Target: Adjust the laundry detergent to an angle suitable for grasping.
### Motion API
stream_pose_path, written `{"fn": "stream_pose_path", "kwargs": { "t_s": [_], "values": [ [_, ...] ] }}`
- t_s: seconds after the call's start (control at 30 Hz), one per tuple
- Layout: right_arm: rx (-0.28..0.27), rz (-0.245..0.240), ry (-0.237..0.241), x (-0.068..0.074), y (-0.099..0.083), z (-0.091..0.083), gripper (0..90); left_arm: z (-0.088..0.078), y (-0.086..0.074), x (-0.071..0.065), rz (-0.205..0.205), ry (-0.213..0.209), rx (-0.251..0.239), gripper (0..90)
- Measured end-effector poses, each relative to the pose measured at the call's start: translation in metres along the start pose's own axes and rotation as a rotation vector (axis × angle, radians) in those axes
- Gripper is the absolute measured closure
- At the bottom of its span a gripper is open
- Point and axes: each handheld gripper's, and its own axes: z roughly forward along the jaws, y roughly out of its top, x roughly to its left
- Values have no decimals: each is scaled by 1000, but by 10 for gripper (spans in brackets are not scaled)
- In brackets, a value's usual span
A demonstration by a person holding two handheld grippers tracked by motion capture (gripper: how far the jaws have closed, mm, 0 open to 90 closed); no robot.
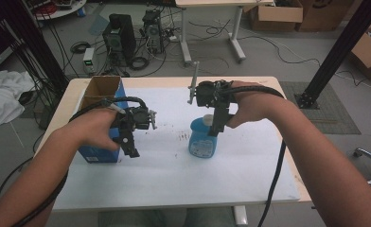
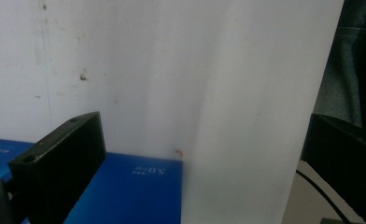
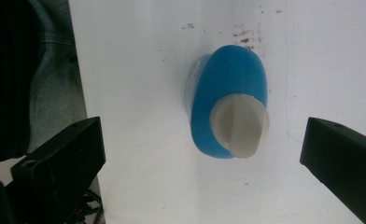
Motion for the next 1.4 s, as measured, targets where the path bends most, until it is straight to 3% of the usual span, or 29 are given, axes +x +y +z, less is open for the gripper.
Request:
{"fn": "stream_pose_path", "kwargs": {
  "t_s": [0.23, 1.1, 1.4],
  "values": [
    [8, 14, 18, -12, 1, 13, 0, 1, 0, 0, -1, -4, -6, 1],
    [53, 33, 22, -26, 3, 63, 0, 7, -2, -1, 0, -5, -6, 1],
    [58, 31, 27, -27, 4, 72, 0, 8, -2, 0, 0, -5, -11, 1]
  ]
}}
